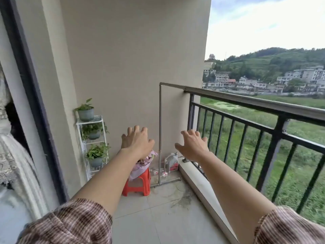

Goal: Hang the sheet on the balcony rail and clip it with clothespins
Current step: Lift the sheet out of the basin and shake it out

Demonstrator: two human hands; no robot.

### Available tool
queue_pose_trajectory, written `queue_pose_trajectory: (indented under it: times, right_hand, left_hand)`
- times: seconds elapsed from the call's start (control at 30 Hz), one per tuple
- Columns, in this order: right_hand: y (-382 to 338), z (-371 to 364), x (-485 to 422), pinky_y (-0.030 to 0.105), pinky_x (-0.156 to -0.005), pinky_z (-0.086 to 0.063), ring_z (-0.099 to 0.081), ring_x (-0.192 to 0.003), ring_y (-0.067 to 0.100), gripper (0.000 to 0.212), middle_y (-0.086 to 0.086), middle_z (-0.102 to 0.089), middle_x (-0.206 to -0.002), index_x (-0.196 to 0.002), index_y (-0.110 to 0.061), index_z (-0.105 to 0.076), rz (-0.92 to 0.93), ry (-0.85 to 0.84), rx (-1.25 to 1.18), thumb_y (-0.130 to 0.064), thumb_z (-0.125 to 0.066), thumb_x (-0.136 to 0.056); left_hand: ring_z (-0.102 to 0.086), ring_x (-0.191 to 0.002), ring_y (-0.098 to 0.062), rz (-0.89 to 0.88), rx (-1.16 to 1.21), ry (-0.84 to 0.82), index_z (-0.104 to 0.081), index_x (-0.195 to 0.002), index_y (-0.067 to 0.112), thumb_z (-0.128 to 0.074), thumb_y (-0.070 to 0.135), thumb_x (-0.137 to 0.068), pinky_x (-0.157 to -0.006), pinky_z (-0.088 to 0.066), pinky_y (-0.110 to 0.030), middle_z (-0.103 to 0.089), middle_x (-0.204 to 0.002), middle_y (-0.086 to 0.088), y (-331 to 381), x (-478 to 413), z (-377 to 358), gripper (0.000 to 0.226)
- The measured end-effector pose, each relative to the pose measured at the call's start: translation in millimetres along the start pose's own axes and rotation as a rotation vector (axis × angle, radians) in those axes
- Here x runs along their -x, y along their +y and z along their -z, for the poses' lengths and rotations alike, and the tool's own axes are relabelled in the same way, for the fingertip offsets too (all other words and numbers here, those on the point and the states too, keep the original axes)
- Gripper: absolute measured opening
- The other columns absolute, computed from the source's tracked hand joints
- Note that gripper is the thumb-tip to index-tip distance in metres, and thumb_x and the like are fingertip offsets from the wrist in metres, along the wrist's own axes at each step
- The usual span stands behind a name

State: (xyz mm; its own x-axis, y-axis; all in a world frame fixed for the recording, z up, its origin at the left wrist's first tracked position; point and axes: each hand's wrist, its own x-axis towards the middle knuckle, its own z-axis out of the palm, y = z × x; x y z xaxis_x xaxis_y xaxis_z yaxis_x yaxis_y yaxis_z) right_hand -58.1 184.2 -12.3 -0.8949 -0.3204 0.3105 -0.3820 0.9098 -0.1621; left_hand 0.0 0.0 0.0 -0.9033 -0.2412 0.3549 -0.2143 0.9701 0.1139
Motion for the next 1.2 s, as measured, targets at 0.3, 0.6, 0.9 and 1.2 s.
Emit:
queue_pose_trajectory:
  times: [0.3, 0.6, 0.9, 1.2]
  right_hand:
    - [-31, -91, -194, 0.045, -0.096, -0.036, -0.046, -0.119, 0.029, 0.053, 0.009, -0.052, -0.129, -0.129, -0.013, -0.048, -0.024, 0.027, -0.041, -0.048, -0.047, -0.090]
    - [-24, -247, -396, 0.050, -0.099, -0.039, -0.043, -0.125, 0.029, 0.056, 0.009, -0.049, -0.135, -0.132, -0.013, -0.046, 0.015, -0.169, -0.105, -0.047, -0.052, -0.089]
    - [-28, -391, -557, 0.049, -0.102, -0.037, -0.043, -0.124, 0.030, 0.051, 0.008, -0.051, -0.132, -0.126, -0.015, -0.050, -0.071, -0.432, -0.173, -0.045, -0.055, -0.085]
    - [-42, -558, -681, 0.045, -0.097, -0.044, -0.047, -0.123, 0.033, 0.062, 0.010, -0.043, -0.140, -0.134, -0.012, -0.042, -0.199, -0.640, -0.208, -0.046, -0.055, -0.084]
  left_hand:
    - [-0.036, -0.123, -0.029, 0.012, 0.032, -0.037, -0.047, -0.128, 0.016, -0.041, 0.033, -0.091, -0.093, -0.038, -0.042, -0.044, -0.134, -0.009, -60, -181, -93, 0.041]
    - [-0.035, -0.125, -0.028, 0.105, 0.113, -0.131, -0.050, -0.125, 0.015, -0.044, 0.033, -0.091, -0.095, -0.039, -0.041, -0.044, -0.135, -0.008, -122, -363, -243, 0.039]
    - [-0.038, -0.122, -0.034, 0.227, 0.136, -0.319, -0.045, -0.129, 0.014, -0.050, 0.036, -0.088, -0.103, -0.034, -0.042, -0.047, -0.131, -0.014, -197, -500, -390, 0.047]
    - [-0.031, -0.129, -0.034, 0.228, 0.148, -0.569, -0.033, -0.141, 0.012, -0.049, 0.035, -0.090, -0.106, -0.032, -0.043, -0.039, -0.141, -0.014, -280, -622, -543, 0.058]
